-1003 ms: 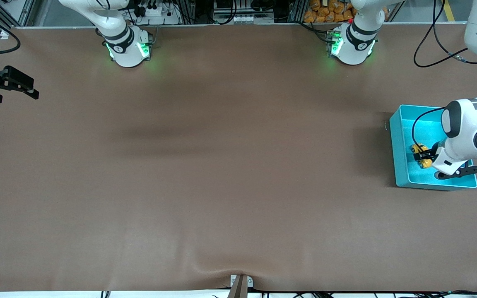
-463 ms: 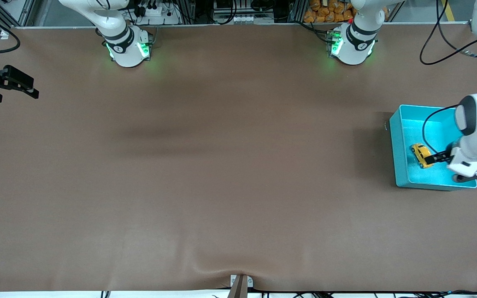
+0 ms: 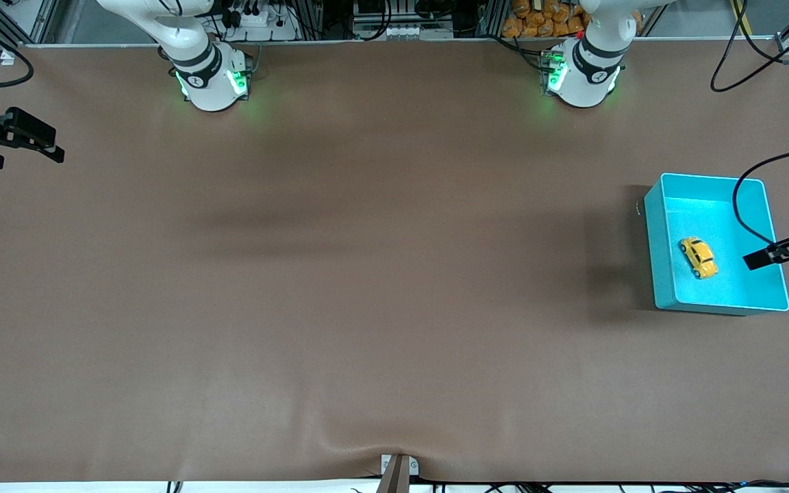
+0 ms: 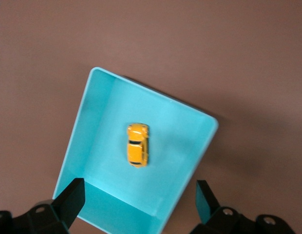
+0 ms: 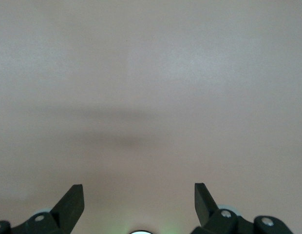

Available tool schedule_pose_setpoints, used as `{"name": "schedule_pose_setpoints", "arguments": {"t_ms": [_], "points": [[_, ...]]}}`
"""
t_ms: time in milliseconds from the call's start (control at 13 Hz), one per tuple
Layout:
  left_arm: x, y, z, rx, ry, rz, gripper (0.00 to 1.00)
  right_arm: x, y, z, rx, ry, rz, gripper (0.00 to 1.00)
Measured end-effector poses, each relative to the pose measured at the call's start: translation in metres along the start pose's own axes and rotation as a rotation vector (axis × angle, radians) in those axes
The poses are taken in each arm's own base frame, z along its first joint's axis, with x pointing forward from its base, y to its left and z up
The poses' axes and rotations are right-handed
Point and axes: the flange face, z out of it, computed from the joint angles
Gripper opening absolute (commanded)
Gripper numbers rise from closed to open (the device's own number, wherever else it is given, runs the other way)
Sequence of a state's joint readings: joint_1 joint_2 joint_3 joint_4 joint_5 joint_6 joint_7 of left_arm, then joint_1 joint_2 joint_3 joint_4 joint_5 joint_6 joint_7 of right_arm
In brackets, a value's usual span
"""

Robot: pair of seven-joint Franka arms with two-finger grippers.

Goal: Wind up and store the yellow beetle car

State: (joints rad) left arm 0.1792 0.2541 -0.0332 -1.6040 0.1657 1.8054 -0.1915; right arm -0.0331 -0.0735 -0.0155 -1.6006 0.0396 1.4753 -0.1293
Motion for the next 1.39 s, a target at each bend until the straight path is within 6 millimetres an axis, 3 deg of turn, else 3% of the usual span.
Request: {"name": "schedule_pose_setpoints", "arguments": {"t_ms": [386, 617, 1158, 1389], "points": [[-0.034, 0.03, -0.093, -0.047, 0.008, 0.089, 1.0, 0.0, 0.0, 0.0, 0.0, -0.003, -0.001, 1.0], [-0.061, 0.058, -0.133, -0.053, 0.029, 0.149, 1.0, 0.0, -0.001, 0.0, 0.0, -0.003, -0.001, 1.0], [-0.095, 0.128, -0.165, -0.123, 0.061, 0.237, 1.0, -0.001, 0.0, 0.0, 0.001, -0.004, 0.001, 1.0], [-0.104, 0.129, -0.17, -0.153, 0.028, 0.342, 1.0, -0.001, 0.0, 0.0, 0.001, -0.004, 0.001, 1.0]]}}
